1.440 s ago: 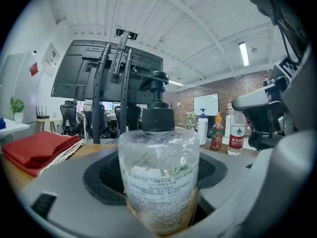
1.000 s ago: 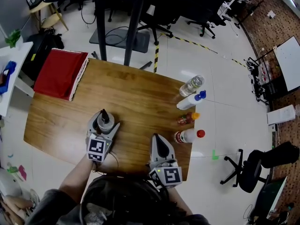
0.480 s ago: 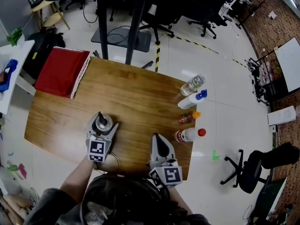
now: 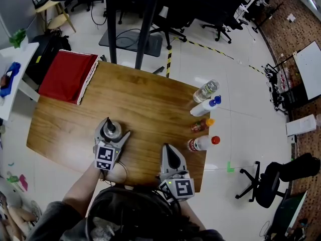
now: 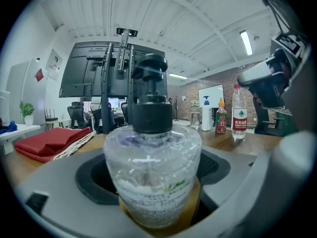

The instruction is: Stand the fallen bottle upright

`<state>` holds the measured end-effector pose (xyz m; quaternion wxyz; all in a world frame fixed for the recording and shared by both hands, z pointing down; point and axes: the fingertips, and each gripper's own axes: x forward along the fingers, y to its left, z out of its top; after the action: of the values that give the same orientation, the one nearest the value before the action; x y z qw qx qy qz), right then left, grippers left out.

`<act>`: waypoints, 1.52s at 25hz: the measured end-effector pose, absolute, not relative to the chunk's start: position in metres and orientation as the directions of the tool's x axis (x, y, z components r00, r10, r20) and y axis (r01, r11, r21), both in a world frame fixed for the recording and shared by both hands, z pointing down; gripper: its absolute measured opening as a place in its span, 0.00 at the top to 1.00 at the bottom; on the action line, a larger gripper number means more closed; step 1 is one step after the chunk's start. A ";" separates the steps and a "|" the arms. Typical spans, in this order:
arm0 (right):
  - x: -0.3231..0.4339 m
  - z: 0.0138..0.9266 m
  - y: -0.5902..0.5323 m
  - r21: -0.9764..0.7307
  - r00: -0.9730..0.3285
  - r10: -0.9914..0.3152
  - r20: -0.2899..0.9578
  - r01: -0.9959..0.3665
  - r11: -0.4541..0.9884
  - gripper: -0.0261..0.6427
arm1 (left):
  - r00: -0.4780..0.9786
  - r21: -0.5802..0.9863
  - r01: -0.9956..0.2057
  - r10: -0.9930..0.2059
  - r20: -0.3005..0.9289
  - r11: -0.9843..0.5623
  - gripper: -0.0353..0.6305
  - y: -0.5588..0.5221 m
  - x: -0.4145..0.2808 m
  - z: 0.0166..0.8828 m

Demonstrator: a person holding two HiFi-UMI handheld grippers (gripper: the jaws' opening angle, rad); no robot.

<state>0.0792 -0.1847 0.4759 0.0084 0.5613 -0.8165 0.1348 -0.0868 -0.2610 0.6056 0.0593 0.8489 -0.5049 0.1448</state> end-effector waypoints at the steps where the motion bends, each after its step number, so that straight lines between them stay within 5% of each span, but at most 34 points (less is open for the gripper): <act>1: 0.079 0.476 -0.183 -0.210 -0.371 -0.914 0.166 -0.919 0.334 0.95 | 0.457 -0.039 -0.871 -0.836 0.305 -0.490 0.26 -0.261 -0.085 0.605; 24: 0.077 0.466 -0.137 -0.221 -0.389 -0.911 0.136 -0.909 0.354 0.95 | 0.461 -0.015 -0.872 -0.831 0.311 -0.489 0.21 -0.220 -0.101 0.591; 38: 0.086 0.444 -0.109 -0.216 -0.394 -0.915 0.082 -0.904 0.369 0.95 | 0.502 -0.046 -0.861 -0.861 0.081 -0.507 0.21 -0.148 -0.084 0.460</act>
<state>0.0865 -0.1090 0.4442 -0.0257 0.5499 -0.8271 0.1134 -0.0845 -0.1476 0.4598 0.0003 0.8667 -0.4967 0.0468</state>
